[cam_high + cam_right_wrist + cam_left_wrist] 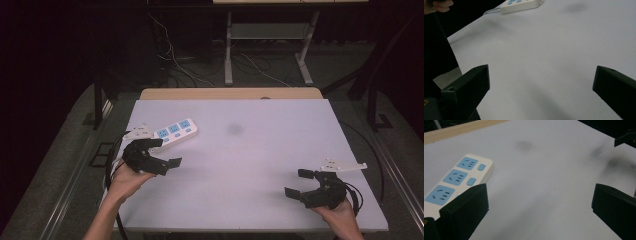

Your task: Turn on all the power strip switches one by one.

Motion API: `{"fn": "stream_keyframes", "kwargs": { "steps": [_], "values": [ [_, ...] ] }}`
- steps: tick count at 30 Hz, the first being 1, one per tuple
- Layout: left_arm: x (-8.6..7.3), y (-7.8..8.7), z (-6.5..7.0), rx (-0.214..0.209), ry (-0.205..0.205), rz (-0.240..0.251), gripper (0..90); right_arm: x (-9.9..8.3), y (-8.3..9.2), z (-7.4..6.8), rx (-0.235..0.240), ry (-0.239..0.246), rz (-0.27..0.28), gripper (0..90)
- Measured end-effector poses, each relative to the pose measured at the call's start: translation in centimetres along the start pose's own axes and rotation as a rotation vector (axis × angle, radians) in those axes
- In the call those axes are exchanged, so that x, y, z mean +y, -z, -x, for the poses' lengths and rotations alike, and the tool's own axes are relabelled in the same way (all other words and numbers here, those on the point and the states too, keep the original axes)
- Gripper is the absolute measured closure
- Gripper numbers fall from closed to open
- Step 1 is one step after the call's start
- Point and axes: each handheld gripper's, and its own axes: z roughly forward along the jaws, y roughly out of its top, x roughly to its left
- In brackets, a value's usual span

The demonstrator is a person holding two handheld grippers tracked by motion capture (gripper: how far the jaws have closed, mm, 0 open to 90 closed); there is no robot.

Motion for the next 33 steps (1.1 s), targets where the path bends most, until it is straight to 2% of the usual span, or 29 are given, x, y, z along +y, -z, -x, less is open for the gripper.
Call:
{"fn": "stream_keyframes", "kwargs": {
  "steps": [12,25,28,33],
  "values": [
    [0.9,0.2,-1.9,0.035,0.006,-0.026,0.0,0.0,0.0,0.0,0.004,0.001,-0.004,0.7],
    [1.8,-0.1,-3.5,0.068,0.002,-0.075,0.0,0.0,0.0,0.0,0.004,0.002,-0.004,0.7],
    [2.0,-0.3,-4.1,0.086,0.004,-0.097,0.0,0.0,0.0,0.0,0.003,0.002,-0.003,0.7],
    [2.4,-0.3,-4.9,0.089,0.014,-0.102,0.0,-0.1,-0.1,0.0,0.005,-0.001,-0.009,0.7]
  ]
}}
